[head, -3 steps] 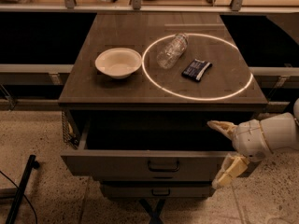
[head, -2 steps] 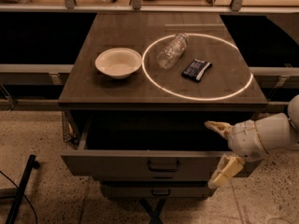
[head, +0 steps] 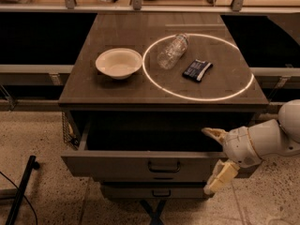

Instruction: Open top drawer

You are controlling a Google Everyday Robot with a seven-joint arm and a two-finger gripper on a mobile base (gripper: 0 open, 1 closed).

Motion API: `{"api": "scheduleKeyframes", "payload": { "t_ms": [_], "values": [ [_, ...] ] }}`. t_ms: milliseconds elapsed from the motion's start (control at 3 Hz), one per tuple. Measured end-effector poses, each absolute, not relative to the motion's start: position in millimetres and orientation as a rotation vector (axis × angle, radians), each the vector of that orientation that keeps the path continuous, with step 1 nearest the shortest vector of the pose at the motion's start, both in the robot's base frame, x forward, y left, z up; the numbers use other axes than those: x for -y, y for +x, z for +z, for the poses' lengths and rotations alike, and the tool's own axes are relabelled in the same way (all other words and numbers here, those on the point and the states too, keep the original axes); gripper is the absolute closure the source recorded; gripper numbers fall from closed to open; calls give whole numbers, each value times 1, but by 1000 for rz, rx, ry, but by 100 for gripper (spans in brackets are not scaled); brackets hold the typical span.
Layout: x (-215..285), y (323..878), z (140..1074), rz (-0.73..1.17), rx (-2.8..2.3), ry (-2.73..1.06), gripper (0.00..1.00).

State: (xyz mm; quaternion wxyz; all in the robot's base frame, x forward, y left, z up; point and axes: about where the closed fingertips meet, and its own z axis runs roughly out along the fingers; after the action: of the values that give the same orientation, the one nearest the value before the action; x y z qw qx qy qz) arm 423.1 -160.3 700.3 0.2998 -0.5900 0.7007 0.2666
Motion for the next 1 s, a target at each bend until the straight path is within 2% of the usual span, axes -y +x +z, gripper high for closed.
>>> {"api": "scheduleKeyframes", "payload": {
  "t_ms": [1000],
  "values": [
    [163, 408, 686, 737, -1880, -1640, 0]
  ]
}}
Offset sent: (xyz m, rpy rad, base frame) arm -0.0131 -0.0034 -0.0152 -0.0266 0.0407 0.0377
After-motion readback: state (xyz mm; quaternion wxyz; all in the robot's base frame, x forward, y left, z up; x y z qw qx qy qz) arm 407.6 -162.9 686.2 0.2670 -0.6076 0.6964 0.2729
